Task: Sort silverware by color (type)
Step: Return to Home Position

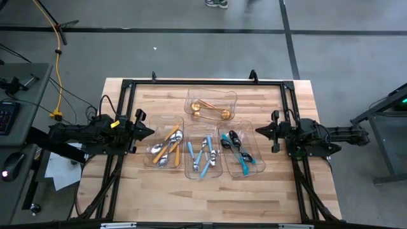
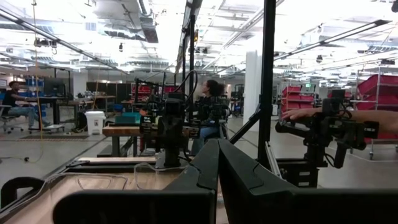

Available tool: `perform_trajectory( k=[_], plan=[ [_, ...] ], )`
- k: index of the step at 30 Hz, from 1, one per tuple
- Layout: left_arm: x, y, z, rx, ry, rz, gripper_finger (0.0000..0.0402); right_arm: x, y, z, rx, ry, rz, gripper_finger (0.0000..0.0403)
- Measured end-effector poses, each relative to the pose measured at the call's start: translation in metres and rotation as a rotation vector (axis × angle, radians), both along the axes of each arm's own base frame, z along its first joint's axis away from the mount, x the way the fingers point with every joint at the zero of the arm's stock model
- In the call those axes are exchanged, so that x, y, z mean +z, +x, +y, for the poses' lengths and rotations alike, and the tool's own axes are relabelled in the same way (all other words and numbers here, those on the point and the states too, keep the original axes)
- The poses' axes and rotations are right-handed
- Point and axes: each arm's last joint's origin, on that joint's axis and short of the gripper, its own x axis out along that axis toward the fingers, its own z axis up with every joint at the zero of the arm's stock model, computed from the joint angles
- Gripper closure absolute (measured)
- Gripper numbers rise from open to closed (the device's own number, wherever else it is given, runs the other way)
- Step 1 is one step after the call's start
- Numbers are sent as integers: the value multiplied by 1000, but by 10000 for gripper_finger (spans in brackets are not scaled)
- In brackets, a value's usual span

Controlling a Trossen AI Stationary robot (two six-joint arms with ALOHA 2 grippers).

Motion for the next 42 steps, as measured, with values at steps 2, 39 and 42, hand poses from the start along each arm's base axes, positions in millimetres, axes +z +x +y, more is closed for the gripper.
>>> perform_trajectory(
  k=[2,39,42],
  plan=[
    [0,0,0,0,0,1,401,0,0,0,0,0,0,402],
    [0,0,0,3,0,6,401,-1,1,1,7,-1,15,402],
    [-1,0,0,2,0,6,401,-1,1,1,7,-1,15,402]
  ],
)
